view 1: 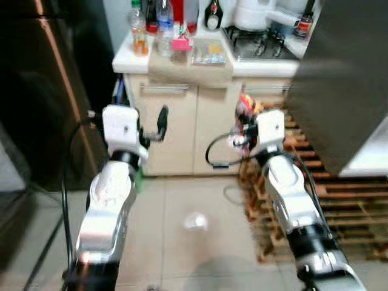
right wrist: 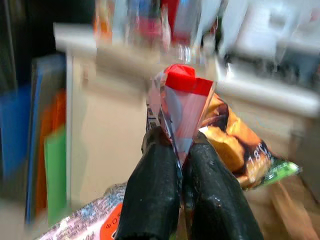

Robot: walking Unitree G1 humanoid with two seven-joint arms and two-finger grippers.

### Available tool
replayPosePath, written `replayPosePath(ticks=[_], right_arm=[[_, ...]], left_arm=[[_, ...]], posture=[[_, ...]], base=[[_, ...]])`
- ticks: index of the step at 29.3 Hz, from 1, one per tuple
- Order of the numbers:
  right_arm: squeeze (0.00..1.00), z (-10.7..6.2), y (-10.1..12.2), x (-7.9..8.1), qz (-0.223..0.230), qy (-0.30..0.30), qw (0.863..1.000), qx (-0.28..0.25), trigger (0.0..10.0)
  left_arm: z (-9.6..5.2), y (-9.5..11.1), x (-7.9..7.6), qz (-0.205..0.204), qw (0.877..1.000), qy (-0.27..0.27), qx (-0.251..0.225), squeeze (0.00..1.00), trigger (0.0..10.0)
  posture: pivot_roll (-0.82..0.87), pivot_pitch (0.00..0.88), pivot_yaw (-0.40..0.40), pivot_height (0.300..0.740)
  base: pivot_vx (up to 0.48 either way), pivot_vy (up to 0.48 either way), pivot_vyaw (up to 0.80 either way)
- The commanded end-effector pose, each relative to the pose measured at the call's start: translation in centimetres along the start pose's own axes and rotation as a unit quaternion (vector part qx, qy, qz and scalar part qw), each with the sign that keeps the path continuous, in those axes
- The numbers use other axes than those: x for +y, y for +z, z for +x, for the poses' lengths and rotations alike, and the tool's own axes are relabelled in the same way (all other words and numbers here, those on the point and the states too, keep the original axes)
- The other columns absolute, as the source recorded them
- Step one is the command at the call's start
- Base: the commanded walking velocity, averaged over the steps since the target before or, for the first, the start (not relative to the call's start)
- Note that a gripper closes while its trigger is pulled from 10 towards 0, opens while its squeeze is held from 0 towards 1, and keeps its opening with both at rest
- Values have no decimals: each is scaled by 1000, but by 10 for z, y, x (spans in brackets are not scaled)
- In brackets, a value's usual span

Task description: Restocking fridge

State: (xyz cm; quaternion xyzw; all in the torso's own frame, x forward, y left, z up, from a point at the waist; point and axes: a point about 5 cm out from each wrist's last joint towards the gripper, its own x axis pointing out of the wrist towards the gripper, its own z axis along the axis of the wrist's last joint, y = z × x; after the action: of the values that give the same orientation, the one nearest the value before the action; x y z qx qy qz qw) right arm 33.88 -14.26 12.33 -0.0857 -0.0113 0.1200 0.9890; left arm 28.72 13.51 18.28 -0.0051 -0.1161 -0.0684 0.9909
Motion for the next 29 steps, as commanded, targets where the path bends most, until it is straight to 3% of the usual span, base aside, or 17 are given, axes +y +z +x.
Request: replayPosePath(ticks=[1, 11, 16, 29], right_arm=[[0, -2, -3, -7, -10, 1, 1000, 18, 0], [0, -11, -20, -14, -17, -5, 998, 58, 0], [0, -14, -24, -23, -4, -30, 998, 63, 0], [0, -14, -22, -24, -19, -32, 998, 48, 0]], left_arm=[[0, 3, -3, -2, 1000, -12, -5, 0, 10000], [-4, -17, -3, -34, 999, 6, 37, 0, 10000], [-8, -43, 13, -27, 994, 48, 92, 0, 10000], [-3, -53, 17, -23, 992, 67, 107, 0, 10000]], posture=[[-50, 0, -16, 740], [-58, 0, -15, 740], [-61, 0, -9, 740], [-71, 0, -1, 740]], base=[[0, -480, 0], [0, -465, 0], [0, -454, 0], [0, -453, 0]])
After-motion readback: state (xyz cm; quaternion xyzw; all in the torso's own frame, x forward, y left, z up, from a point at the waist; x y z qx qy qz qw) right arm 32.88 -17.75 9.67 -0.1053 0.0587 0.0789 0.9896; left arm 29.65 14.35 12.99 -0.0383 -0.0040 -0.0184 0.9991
